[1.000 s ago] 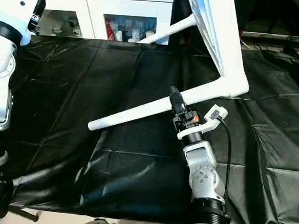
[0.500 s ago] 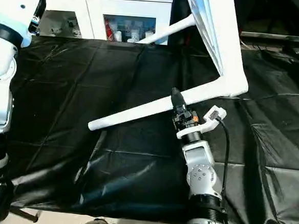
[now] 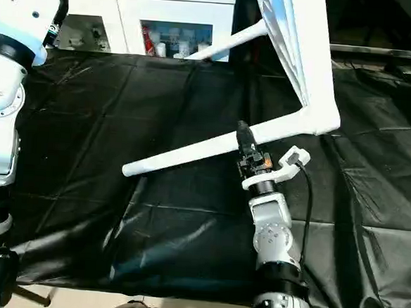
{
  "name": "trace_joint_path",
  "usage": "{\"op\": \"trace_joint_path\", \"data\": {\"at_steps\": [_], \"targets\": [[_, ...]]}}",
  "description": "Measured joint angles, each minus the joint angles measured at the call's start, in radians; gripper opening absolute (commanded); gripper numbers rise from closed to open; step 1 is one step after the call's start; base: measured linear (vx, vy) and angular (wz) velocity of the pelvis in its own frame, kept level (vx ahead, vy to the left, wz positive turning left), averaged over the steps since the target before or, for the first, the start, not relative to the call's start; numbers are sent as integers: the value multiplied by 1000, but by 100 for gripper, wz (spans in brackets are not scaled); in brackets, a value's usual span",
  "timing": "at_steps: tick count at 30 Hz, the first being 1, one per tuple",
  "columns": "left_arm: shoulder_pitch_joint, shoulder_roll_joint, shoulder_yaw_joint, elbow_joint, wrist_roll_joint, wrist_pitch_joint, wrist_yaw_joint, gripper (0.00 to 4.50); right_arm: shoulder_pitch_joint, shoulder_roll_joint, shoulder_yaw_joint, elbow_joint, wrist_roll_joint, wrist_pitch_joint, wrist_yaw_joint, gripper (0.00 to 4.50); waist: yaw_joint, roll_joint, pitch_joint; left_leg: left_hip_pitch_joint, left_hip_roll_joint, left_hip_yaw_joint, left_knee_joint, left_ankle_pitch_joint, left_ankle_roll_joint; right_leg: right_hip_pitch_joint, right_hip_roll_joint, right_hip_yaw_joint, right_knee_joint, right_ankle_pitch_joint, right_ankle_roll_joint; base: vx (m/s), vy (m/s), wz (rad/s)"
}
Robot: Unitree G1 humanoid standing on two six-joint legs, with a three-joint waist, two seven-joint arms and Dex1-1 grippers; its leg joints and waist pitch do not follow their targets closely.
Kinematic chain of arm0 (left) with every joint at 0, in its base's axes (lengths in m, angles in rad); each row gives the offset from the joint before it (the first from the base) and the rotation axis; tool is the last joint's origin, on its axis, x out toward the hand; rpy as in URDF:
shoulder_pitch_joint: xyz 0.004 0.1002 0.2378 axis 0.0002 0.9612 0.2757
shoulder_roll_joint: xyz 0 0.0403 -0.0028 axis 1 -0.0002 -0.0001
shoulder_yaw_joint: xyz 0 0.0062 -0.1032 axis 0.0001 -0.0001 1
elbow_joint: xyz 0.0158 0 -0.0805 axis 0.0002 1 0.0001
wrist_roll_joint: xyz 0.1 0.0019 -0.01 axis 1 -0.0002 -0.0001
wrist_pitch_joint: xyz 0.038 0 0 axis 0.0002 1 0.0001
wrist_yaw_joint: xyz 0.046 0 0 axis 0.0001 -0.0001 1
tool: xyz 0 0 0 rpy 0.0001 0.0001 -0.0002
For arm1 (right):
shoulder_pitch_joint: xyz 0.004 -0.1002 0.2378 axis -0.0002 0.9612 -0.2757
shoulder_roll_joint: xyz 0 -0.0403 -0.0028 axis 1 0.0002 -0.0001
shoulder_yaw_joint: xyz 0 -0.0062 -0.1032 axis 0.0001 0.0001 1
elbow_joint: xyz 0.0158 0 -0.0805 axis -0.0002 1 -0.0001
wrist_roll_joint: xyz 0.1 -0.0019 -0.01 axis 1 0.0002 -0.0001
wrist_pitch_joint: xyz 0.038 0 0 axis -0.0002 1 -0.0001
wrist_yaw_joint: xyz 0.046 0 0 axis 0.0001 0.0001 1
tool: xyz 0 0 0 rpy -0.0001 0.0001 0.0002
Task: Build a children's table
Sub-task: Flip table
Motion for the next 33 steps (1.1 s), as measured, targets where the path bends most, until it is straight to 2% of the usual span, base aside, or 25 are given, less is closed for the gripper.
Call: {"op": "trace_joint_path", "data": {"at_steps": [12,24,29,33], "targets": [[-42,2,-13,0,0,-1,-49,206,-60,-2,-39,108,-5,-73,12,180,-4,-8,5,0,2,-1,6,6,0,0,-1,-1,7,4,2,0,0,0],[-56,10,-10,0,0,-17,-70,206,-111,-8,-65,203,-8,-99,54,180,-6,-14,9,-1,4,0,6,9,0,0,-1,-2,7,7,2,0,0,0],[-79,17,-11,0,0,-17,-87,206,-139,-20,-74,239,-8,-103,73,180,-8,-16,11,-11,4,0,6,15,3,-10,-1,-3,7,13,-1,0,0,0],[-79,11,4,0,0,-17,-87,206,-153,-24,-77,242,-9,-115,84,180,-7,-20,14,-11,5,0,6,18,3,-10,0,-4,7,16,-1,0,0,0]]}}
